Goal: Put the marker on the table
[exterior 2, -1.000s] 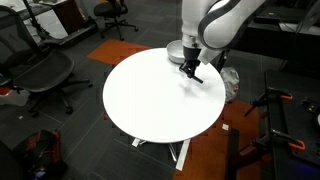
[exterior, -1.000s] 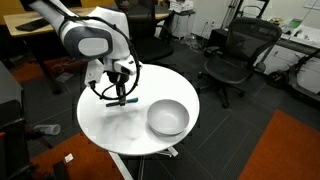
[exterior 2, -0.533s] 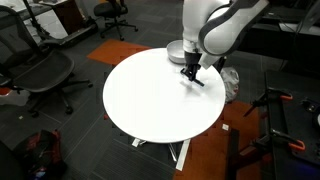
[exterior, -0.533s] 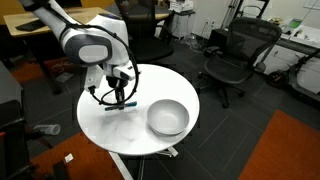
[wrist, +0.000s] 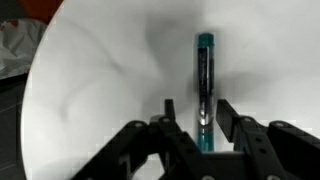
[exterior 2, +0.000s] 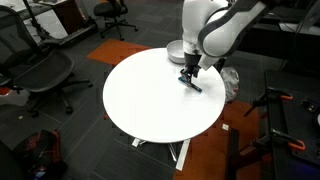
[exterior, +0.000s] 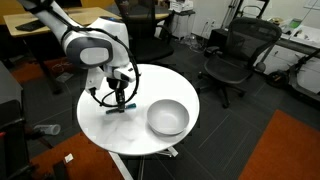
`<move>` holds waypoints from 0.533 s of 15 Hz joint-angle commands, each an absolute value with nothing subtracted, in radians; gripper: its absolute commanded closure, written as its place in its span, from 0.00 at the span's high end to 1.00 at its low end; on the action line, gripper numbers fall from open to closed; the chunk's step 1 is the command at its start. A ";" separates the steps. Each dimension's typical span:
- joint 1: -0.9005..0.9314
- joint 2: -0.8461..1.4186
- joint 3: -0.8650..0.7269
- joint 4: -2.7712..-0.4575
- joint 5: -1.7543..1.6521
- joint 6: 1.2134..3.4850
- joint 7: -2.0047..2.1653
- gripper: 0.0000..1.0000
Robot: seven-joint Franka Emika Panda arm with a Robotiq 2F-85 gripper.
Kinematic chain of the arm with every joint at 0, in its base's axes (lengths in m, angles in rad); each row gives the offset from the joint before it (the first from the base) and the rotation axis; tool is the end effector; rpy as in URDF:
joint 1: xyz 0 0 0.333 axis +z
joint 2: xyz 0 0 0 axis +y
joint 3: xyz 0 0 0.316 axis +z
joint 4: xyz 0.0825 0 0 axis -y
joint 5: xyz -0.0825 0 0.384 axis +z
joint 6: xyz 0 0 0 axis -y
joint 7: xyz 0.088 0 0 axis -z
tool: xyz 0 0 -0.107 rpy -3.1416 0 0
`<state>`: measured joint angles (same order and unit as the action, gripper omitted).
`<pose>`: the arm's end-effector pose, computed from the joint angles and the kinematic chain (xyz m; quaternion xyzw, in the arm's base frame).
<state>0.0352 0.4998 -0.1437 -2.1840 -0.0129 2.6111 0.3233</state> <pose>0.5450 -0.0620 0.1525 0.9783 -0.2011 -0.0298 0.0411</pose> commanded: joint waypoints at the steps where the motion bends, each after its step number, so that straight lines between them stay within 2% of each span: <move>1: 0.049 0.489 -0.158 -2.175 -0.022 2.601 0.345 0.81; 4: 0.039 0.456 -0.143 -2.183 -0.013 2.570 0.316 1.00; 8: 0.045 0.392 -0.141 -2.195 -0.029 2.523 0.304 1.00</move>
